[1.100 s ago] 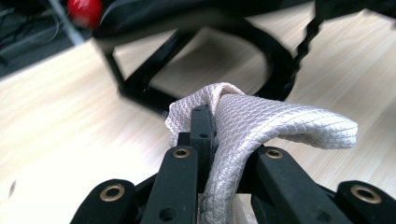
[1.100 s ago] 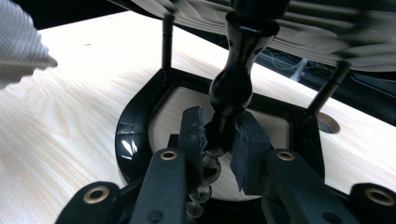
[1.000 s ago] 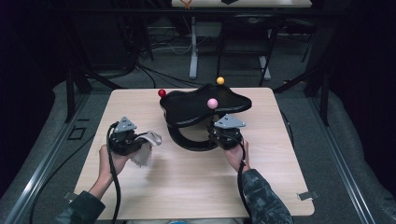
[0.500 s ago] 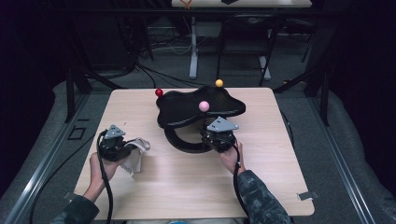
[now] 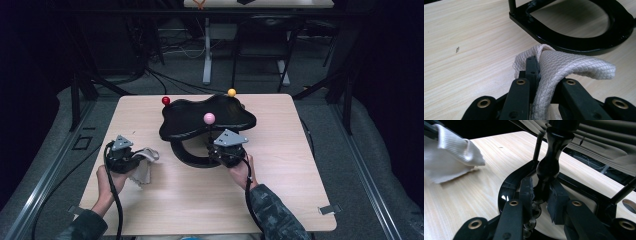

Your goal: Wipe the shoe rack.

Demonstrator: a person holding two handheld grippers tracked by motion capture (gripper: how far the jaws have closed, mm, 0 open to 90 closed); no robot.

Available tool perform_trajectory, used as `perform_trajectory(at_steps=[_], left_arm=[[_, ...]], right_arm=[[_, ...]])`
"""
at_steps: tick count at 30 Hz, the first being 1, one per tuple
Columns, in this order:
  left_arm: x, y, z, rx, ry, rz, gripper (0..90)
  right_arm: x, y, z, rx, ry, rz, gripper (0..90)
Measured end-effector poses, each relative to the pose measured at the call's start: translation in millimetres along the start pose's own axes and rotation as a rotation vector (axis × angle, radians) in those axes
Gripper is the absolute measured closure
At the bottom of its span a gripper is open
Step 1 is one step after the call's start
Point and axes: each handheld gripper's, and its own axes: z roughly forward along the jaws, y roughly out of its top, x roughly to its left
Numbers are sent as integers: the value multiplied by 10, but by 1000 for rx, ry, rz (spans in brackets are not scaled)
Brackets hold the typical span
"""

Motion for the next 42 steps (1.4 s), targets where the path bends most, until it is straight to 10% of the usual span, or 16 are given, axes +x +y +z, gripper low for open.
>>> perform_trajectory(at_steps=[18, 19, 30, 42], left_arm=[[66, 136, 501, -89, 34, -39, 828], [73, 138, 531, -97, 39, -45, 828], [74, 126, 817, -118, 62, -113, 828], [3, 116, 853, -140, 75, -99, 827]], right_arm=[[63, 33, -54, -22, -26, 12, 734], [73, 42, -78, 22, -87, 10, 743], [50, 18, -74, -18, -2, 8, 756], [152, -30, -246, -8, 10, 8, 753]])
